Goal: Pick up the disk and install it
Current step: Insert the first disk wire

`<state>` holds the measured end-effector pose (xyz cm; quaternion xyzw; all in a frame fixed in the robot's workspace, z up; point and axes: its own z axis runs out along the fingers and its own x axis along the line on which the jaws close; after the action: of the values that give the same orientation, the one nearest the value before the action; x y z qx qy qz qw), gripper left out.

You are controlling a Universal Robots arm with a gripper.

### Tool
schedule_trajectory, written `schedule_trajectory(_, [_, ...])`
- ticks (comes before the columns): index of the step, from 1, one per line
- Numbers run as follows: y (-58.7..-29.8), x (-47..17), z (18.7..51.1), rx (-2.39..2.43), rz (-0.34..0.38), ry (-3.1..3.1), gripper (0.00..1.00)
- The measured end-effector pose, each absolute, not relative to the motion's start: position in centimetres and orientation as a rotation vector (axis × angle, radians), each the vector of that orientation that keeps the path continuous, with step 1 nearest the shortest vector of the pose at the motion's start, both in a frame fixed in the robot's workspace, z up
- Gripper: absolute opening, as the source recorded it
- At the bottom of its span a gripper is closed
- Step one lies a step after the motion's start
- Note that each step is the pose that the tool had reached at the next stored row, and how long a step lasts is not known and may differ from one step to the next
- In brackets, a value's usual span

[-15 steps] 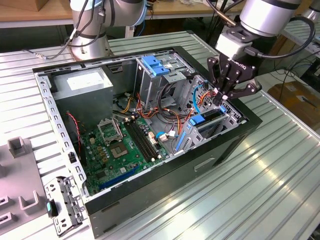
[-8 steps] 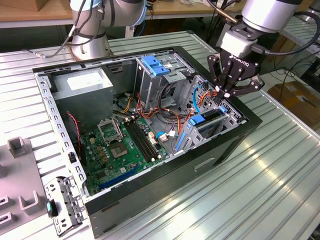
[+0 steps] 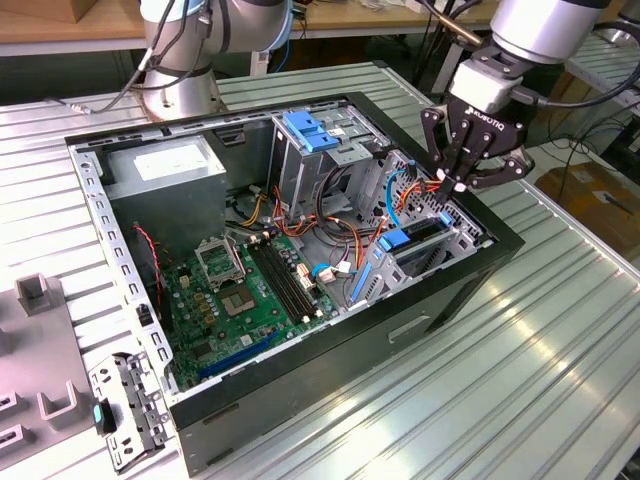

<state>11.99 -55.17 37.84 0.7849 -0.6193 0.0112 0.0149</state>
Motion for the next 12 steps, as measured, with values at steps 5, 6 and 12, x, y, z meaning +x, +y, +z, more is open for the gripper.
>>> schedule_trajectory(5, [-54.6,16.4,37.9,2.548,0.038,-1.787,0.11])
schedule_trajectory(6, [-54.3,16.6,37.8,2.599,0.039,-1.713,0.11])
schedule_trajectory(12, [-54.1,16.8,37.7,2.688,0.042,-1.572,0.11])
